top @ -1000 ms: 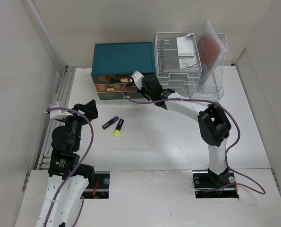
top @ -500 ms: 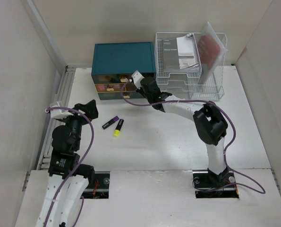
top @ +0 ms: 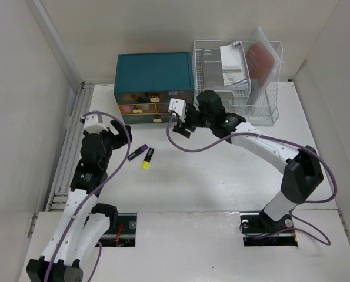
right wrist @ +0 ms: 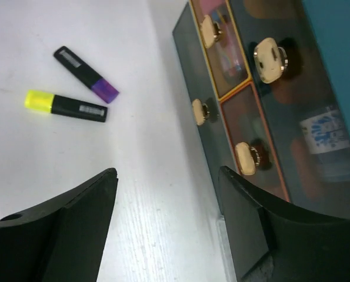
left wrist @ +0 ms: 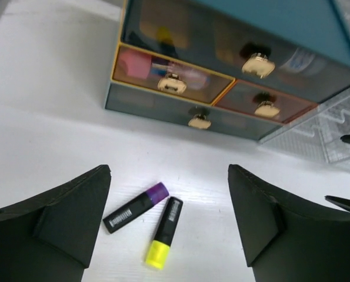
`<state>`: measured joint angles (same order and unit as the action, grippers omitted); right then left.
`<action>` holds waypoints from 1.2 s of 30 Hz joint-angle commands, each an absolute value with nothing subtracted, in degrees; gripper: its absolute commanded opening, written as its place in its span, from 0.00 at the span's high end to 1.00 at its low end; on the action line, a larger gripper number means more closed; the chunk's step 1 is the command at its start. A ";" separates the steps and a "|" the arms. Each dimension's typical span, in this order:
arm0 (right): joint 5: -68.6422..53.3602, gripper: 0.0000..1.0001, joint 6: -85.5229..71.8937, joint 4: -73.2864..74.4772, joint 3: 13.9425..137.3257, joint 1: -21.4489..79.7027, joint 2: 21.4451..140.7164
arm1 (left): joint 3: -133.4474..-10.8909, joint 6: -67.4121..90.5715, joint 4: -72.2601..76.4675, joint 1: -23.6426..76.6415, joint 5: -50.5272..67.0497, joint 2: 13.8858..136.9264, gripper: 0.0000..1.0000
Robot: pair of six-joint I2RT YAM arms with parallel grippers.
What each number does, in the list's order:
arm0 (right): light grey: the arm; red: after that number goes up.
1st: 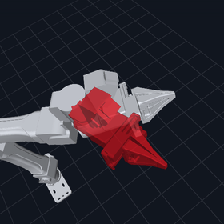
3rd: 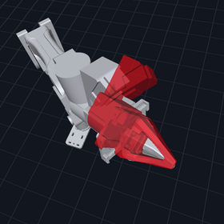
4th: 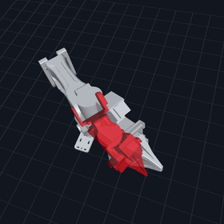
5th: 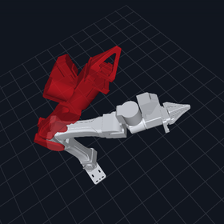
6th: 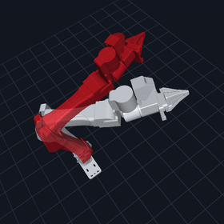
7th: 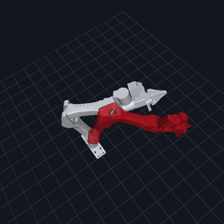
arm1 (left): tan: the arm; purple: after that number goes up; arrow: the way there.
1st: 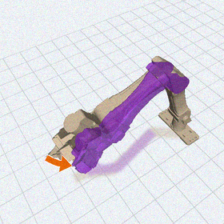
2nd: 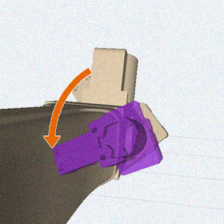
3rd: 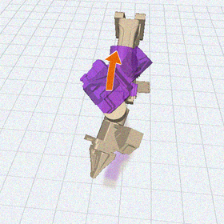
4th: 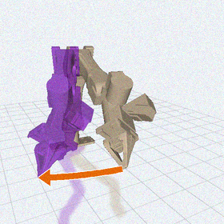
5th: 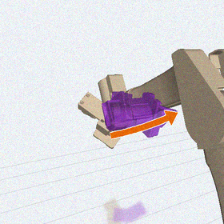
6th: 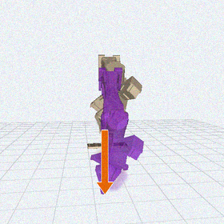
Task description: Organize the desk
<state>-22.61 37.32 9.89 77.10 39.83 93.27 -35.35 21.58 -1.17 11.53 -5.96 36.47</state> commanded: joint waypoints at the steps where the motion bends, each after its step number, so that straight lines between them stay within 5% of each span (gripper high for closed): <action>1: -29.54 0.25 34.05 11.09 77.34 38.76 94.22 | -36.21 21.70 2.54 10.64 -2.03 39.01 0.23; 3: -28.65 0.24 30.16 8.70 76.73 36.40 92.20 | -34.90 23.99 4.56 10.63 1.39 41.04 0.34; 7: -33.89 0.20 20.58 8.17 80.77 31.31 90.10 | -32.27 31.71 10.94 9.93 4.74 45.70 0.34; 9: -37.16 0.00 16.98 8.17 81.47 29.45 89.04 | -29.20 35.57 16.76 9.93 5.45 47.72 0.34; 16: -51.93 0.00 9.84 8.17 80.95 21.80 88.77 | -31.46 37.62 28.90 12.65 2.12 64.67 0.35; 24: -55.37 0.15 5.28 2.56 77.09 18.28 85.96 | -29.01 41.48 49.80 13.27 5.36 78.91 0.41; 36: -55.90 0.15 3.08 -0.18 75.94 17.23 85.96 | -30.41 49.04 68.28 15.55 5.45 96.75 0.41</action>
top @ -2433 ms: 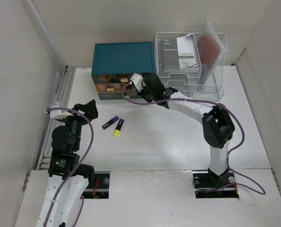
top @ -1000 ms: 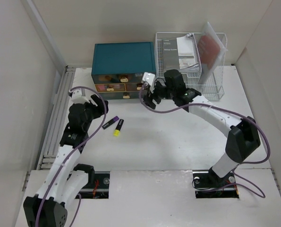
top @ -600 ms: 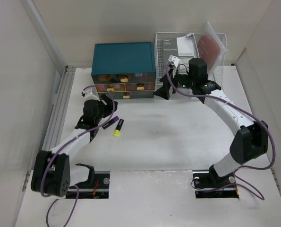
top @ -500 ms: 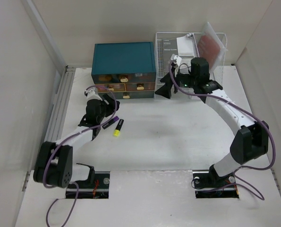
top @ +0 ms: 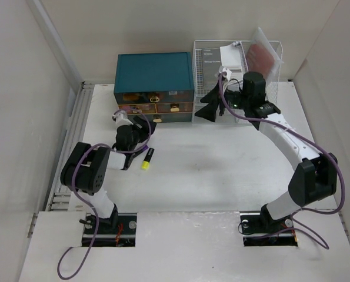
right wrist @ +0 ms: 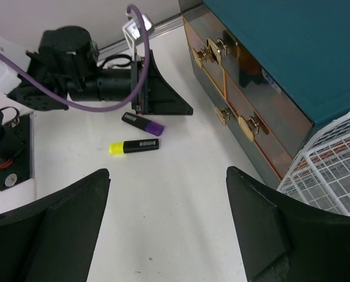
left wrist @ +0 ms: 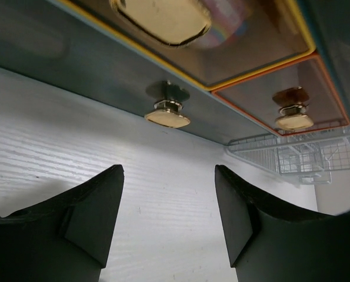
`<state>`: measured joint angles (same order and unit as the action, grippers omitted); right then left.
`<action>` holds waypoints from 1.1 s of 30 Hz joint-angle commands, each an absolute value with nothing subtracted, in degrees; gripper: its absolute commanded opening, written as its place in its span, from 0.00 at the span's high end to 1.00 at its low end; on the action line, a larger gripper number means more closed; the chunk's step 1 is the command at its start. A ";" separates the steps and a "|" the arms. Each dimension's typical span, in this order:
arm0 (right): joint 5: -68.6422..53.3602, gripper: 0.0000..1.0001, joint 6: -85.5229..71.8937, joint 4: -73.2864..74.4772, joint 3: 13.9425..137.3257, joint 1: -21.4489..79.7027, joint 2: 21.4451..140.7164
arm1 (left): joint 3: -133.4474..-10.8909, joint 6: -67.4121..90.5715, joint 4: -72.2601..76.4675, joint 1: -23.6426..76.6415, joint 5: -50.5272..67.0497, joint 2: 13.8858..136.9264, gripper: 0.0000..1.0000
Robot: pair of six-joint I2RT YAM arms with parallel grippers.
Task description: Organize the desk
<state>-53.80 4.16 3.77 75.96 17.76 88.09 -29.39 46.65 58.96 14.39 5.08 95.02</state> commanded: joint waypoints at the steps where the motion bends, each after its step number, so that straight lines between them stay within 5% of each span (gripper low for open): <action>1: -56.42 0.15 3.08 -0.18 75.94 17.23 85.96 | -31.02 49.83 68.29 15.56 4.84 97.55 0.41; 16: -58.71 0.15 1.41 -1.23 75.41 16.70 87.01 | -29.27 58.70 82.08 17.93 -6.23 106.16 0.41; 33: -60.29 0.15 1.41 -1.76 74.88 16.70 88.59 | -33.92 62.23 86.04 17.93 -6.24 113.37 0.41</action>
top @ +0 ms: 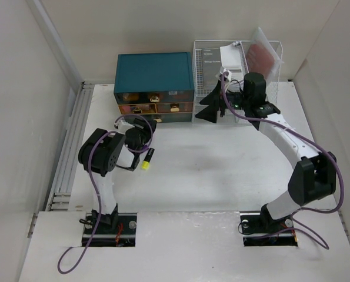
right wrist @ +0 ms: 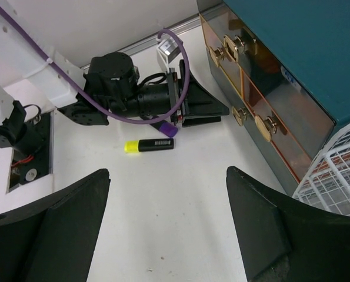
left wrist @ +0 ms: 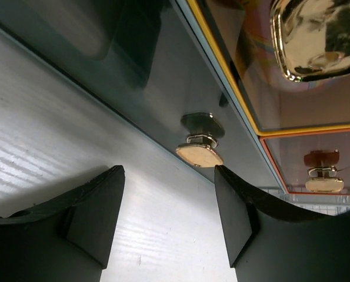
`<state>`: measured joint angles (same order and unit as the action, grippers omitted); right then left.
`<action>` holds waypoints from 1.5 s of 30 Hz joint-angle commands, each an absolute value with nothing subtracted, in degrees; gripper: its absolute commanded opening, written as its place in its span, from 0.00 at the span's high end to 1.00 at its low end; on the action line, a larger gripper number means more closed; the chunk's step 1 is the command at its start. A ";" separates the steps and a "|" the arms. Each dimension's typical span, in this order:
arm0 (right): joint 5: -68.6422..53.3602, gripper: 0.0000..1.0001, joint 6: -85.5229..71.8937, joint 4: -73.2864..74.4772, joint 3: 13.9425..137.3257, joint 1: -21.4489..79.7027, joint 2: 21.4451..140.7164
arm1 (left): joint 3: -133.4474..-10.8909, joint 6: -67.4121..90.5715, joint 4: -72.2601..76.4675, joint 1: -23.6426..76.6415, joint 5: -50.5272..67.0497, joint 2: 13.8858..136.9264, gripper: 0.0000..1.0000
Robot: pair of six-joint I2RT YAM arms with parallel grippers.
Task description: Organize the desk
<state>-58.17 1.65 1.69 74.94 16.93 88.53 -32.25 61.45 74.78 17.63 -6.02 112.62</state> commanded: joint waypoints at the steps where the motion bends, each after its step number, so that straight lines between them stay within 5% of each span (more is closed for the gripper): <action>1: -60.90 0.15 1.41 -1.76 74.88 16.70 88.59 | -33.93 62.23 86.65 17.93 -5.72 113.38 0.41; 21: -62.57 0.15 1.41 -1.76 74.88 16.70 90.18 | -39.81 64.34 82.80 17.93 -6.23 115.58 0.41; 31: -62.58 0.15 1.41 -1.76 74.88 16.70 90.18 | -40.34 65.48 80.95 17.93 -6.77 115.58 0.53; 37: -62.58 0.15 1.41 -1.76 74.88 16.70 90.70 | -39.29 66.01 81.47 18.46 -7.29 115.58 0.70; 45: -62.58 0.15 1.41 -1.76 74.88 16.70 90.70 | -34.29 66.01 83.75 18.98 -7.29 114.35 0.70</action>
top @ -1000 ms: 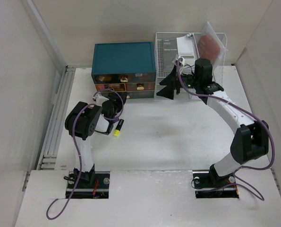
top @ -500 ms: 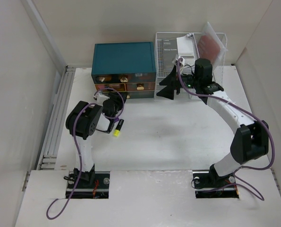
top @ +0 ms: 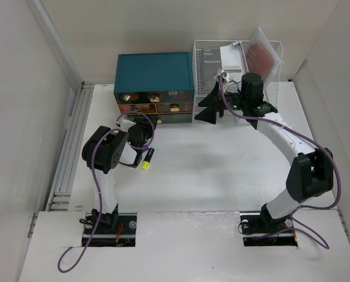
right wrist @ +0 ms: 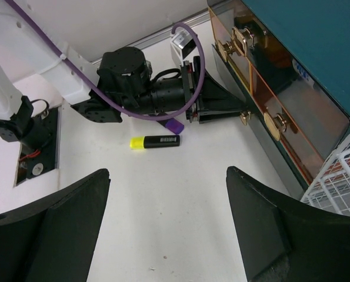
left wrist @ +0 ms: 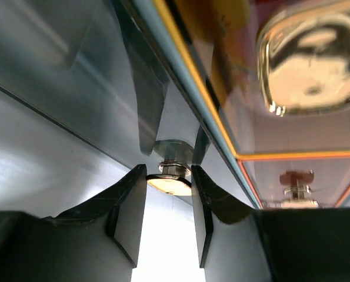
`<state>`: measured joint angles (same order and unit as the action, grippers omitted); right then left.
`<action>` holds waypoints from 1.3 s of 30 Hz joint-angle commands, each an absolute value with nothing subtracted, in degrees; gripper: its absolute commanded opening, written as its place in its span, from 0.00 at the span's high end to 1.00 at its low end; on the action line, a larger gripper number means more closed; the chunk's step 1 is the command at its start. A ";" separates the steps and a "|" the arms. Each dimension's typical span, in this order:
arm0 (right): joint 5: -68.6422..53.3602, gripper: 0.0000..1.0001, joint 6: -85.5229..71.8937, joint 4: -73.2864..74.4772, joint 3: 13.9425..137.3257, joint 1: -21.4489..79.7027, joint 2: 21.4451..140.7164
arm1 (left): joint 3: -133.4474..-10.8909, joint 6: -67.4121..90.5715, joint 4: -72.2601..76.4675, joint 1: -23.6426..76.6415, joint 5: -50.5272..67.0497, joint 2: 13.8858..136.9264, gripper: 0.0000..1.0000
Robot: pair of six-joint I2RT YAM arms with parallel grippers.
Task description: Organize the desk
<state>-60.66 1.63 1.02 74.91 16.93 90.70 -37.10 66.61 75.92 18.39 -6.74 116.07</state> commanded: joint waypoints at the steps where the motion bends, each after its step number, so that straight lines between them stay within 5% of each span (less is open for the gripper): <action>1: -62.58 0.15 1.41 -1.76 74.88 16.70 90.70 | -33.58 66.01 83.76 18.98 -7.29 113.82 0.70; 20: -63.11 0.15 0.88 -1.76 74.36 16.70 91.76 | -19.52 67.32 94.65 21.09 -7.82 111.36 0.70; 24: -63.11 0.15 0.88 -1.76 74.36 16.70 91.76 | -18.37 67.32 95.79 21.09 -7.82 111.36 0.41; 29: -63.11 0.15 0.88 -1.76 74.36 16.70 91.76 | -18.37 67.32 96.33 21.09 -7.82 111.36 0.17; 39: -63.63 0.15 0.88 -1.76 74.36 16.70 92.29 | -16.71 64.86 95.44 21.09 -5.54 105.83 0.17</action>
